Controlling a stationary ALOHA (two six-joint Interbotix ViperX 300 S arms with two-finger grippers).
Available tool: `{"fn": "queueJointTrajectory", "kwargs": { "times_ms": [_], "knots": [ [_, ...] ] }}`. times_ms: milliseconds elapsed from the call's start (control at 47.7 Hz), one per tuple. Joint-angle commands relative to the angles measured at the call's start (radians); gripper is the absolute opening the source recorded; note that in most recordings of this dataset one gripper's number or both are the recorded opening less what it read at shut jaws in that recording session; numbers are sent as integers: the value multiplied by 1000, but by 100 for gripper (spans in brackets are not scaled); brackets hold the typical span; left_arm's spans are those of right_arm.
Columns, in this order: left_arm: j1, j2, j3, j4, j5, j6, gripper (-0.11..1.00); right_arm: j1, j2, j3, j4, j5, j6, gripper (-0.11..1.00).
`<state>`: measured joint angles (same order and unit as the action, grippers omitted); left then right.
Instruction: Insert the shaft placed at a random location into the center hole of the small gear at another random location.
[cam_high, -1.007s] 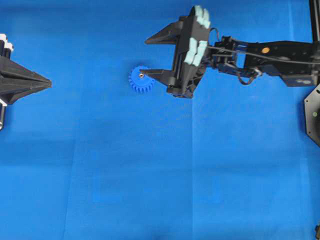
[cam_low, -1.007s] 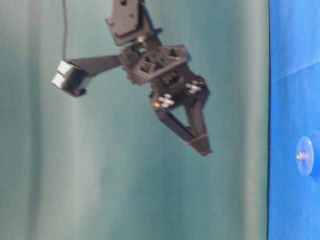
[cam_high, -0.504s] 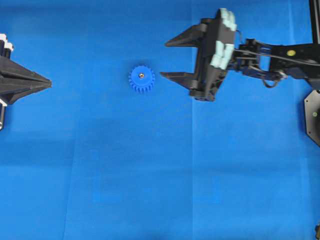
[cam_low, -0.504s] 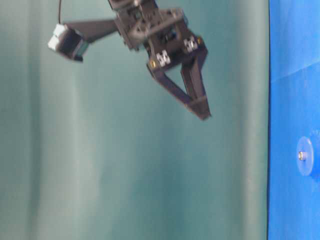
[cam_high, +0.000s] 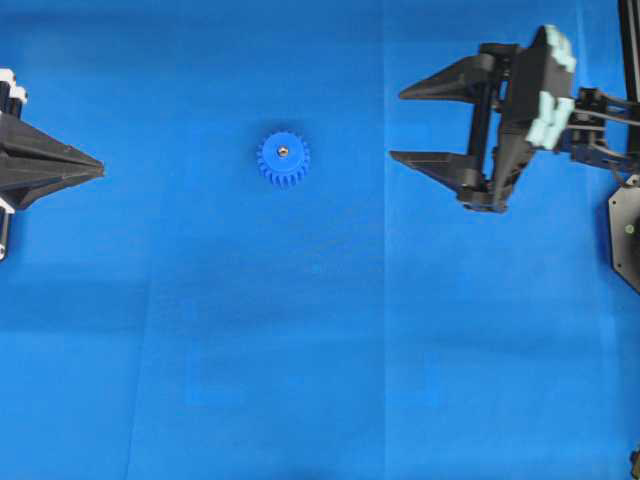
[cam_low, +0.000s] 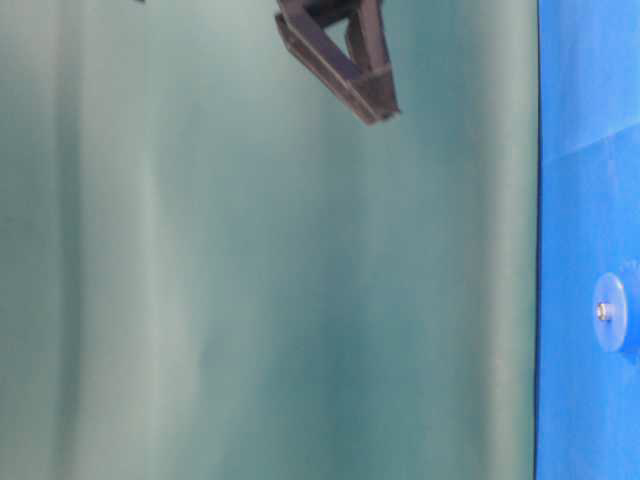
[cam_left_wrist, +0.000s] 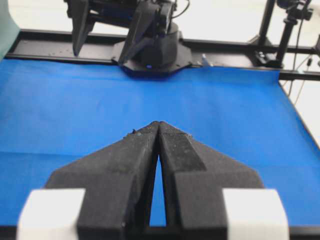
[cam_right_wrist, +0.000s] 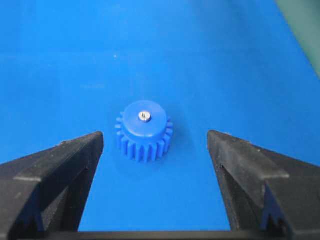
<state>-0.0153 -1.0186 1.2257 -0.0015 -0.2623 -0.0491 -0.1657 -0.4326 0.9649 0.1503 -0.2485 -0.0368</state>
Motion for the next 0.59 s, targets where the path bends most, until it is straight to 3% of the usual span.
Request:
{"fn": "queueJointTrajectory", "kwargs": {
  "times_ms": [0, 567],
  "knots": [
    [-2, 5, -11, 0, -5, 0, 0, 2, -37, 3, 2, -5, 2, 75],
    [-3, 5, -11, 0, 6, 0, 0, 2, -46, 11, 2, -2, 2, 75]
  ]
}}
